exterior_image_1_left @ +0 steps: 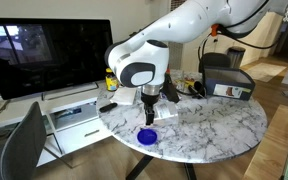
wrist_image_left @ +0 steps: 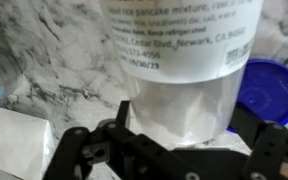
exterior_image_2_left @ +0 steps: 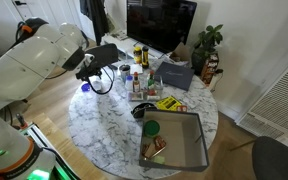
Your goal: Pour out the transparent bucket is contents, then set the transparent bucket upright
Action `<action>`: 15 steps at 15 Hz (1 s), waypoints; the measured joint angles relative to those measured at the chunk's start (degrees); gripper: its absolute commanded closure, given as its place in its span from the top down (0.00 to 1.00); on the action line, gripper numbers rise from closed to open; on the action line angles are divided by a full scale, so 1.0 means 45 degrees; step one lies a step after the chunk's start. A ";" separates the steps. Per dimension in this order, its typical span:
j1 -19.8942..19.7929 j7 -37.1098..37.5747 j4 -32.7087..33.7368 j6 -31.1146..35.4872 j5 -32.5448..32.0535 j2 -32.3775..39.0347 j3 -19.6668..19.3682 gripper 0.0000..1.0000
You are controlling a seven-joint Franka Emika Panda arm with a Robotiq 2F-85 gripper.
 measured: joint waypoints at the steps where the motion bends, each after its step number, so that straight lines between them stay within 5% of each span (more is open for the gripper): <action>1: -0.0045 -0.0001 -0.0013 0.0049 -0.0173 0.0067 0.0093 1.00; 2: -0.0100 -0.0006 -0.0048 0.0095 -0.0350 0.0134 0.0204 0.75; 4: -0.0226 -0.0007 -0.0160 0.0233 -0.0690 0.0276 0.0449 0.69; 12: -0.1300 0.0002 -0.0356 0.0173 -0.1030 0.0290 0.1430 0.65; 15: -0.2321 0.0035 -0.0555 -0.1904 -0.0105 -0.0656 0.1434 0.65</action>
